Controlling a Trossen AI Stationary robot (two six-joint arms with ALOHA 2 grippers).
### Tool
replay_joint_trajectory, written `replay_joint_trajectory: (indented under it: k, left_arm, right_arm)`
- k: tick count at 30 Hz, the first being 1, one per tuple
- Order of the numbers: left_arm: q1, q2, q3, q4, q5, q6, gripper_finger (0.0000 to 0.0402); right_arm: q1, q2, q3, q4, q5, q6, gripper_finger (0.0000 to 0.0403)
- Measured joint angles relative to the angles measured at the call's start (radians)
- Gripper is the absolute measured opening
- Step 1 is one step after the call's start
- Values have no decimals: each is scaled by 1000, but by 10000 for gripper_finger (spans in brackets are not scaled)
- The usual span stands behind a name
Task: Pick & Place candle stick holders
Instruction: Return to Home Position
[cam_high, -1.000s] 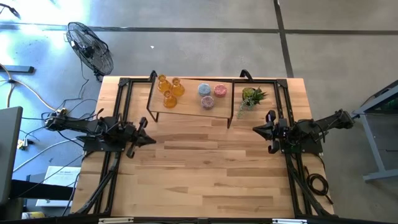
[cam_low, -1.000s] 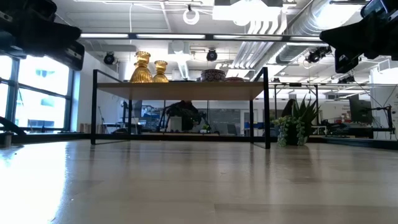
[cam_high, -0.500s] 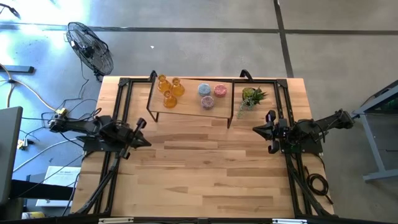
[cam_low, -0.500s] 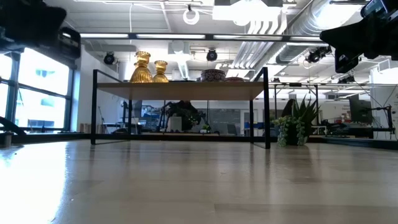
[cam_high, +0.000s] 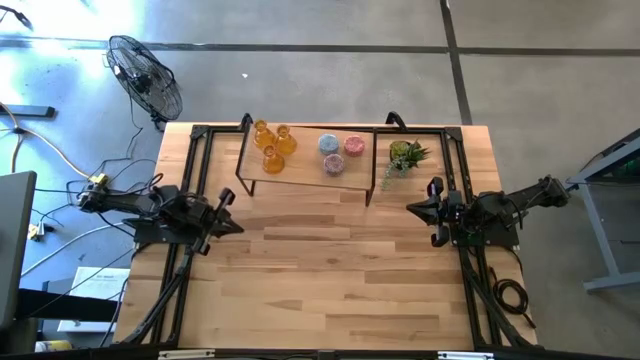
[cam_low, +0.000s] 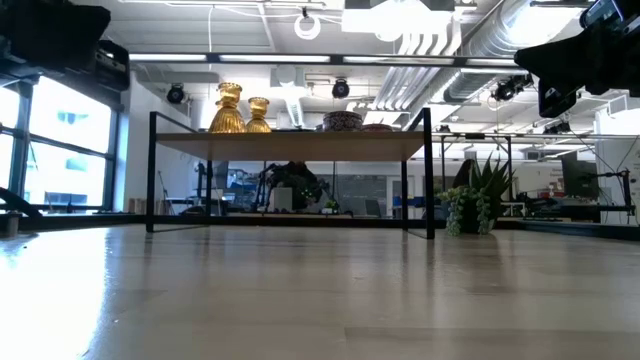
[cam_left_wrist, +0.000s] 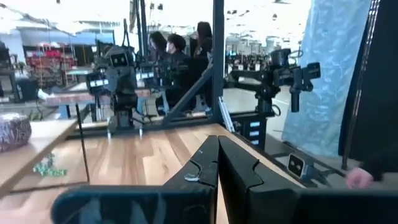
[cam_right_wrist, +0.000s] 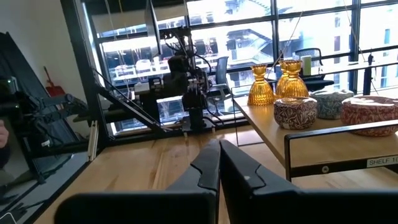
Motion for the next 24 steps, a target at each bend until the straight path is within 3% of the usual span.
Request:
replay_joint_trajectory:
  k: [8,24]
  left_arm:
    - [0,1,1,-130,79,-95,1]
    - [0,0,3,-149,39,-124,1]
  right_arm:
    - [0,0,0,0,0,0,7]
    - [0,0,0,0,0,0,6]
